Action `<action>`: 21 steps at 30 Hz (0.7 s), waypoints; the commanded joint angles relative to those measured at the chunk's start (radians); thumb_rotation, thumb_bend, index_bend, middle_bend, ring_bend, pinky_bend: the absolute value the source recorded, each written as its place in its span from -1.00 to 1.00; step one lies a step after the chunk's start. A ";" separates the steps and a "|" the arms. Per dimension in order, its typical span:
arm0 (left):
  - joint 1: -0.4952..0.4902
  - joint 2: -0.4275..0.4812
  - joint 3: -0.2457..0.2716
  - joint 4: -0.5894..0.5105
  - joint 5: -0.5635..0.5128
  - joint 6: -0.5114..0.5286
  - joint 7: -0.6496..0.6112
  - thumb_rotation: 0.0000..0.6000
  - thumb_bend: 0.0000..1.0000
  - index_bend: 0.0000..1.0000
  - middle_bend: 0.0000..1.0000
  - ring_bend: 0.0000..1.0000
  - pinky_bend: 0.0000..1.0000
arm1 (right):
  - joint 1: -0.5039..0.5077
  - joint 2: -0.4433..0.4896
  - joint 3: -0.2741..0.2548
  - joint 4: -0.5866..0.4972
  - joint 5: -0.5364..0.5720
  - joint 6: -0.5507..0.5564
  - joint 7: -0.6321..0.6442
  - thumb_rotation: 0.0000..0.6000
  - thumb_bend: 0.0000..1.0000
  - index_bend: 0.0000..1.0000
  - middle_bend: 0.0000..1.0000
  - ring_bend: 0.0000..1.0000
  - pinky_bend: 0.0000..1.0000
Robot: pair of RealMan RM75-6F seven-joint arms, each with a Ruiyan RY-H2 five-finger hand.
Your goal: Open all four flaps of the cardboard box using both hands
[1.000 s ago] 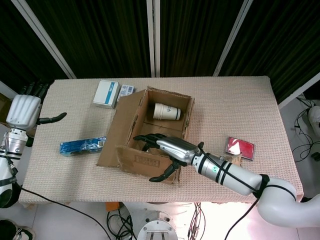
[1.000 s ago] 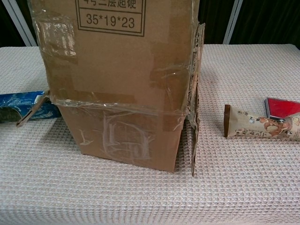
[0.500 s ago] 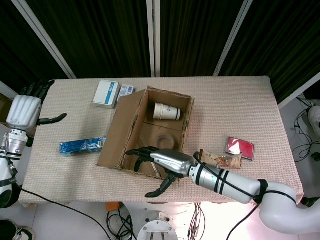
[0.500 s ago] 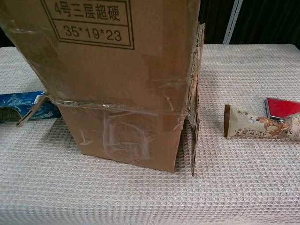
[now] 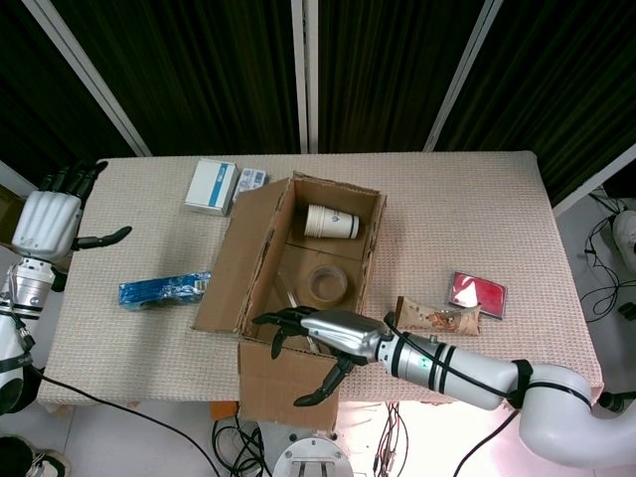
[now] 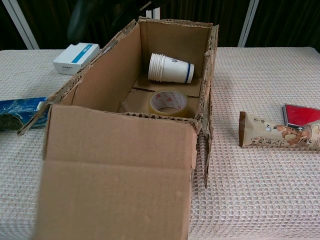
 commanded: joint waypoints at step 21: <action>0.293 0.094 0.208 -0.179 0.119 0.228 0.120 -1.00 -0.75 -0.86 -0.85 -0.96 -0.70 | -0.929 -0.204 -0.481 0.588 -0.428 1.366 -1.014 0.71 -0.32 -1.00 -1.00 -1.00 -1.00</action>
